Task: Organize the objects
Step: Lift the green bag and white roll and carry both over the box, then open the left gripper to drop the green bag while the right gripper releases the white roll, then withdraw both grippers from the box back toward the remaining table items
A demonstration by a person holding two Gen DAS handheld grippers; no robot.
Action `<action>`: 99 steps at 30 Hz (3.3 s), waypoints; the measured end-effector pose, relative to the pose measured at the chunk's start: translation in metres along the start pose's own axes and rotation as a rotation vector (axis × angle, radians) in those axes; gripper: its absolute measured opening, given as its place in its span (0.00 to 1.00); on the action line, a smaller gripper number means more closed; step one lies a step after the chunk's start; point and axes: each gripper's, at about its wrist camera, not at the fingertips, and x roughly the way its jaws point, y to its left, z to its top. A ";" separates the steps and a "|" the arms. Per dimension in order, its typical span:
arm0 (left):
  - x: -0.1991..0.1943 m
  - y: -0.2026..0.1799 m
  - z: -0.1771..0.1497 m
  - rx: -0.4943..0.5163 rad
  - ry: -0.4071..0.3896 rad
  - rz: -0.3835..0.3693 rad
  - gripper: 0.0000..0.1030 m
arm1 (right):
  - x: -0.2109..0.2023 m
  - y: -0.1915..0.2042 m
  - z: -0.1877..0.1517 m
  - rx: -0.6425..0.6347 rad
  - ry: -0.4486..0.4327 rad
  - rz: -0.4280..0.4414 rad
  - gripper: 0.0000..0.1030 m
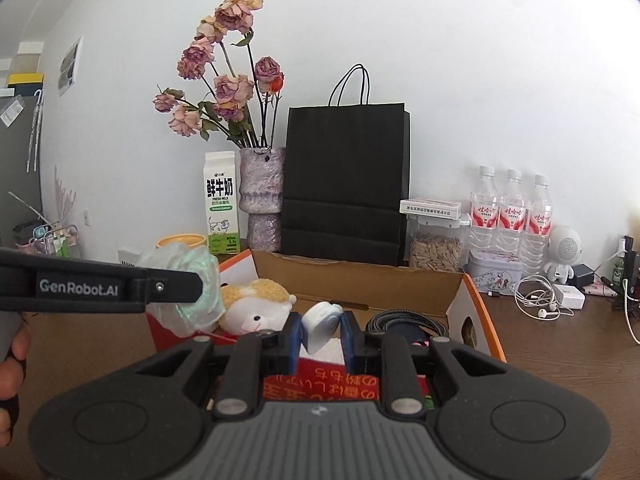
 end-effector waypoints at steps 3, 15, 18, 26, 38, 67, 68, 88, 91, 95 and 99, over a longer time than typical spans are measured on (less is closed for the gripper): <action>0.014 0.000 0.009 -0.007 -0.007 0.002 0.41 | 0.019 0.000 0.010 0.007 0.002 -0.007 0.19; 0.079 0.004 0.036 -0.071 -0.009 0.022 0.41 | 0.092 -0.011 0.022 0.049 0.054 -0.006 0.19; 0.095 0.004 0.037 -0.066 0.006 0.026 0.41 | 0.106 -0.015 0.023 0.040 0.075 -0.016 0.19; 0.124 0.008 0.034 -0.038 0.057 0.037 0.43 | 0.130 -0.030 0.020 0.035 0.143 -0.012 0.19; 0.121 0.011 0.031 -0.046 0.032 0.084 1.00 | 0.129 -0.029 0.016 0.025 0.148 -0.069 0.93; 0.073 0.016 0.020 -0.075 -0.002 0.098 1.00 | 0.076 -0.024 0.006 0.027 0.093 -0.078 0.97; 0.070 0.016 0.018 -0.074 -0.001 0.097 1.00 | 0.071 -0.024 0.005 0.029 0.090 -0.075 0.97; 0.006 0.046 -0.024 -0.024 0.106 0.161 1.00 | -0.004 -0.024 -0.039 -0.033 0.213 0.033 0.98; -0.001 0.050 -0.030 -0.025 0.126 0.165 1.00 | -0.006 -0.029 -0.044 -0.013 0.231 0.066 0.98; -0.010 0.056 -0.039 -0.034 0.152 0.167 1.00 | 0.005 -0.030 -0.049 -0.013 0.270 0.094 1.00; -0.021 0.059 -0.046 -0.036 0.161 0.165 1.00 | 0.022 -0.025 -0.054 -0.039 0.309 0.087 1.00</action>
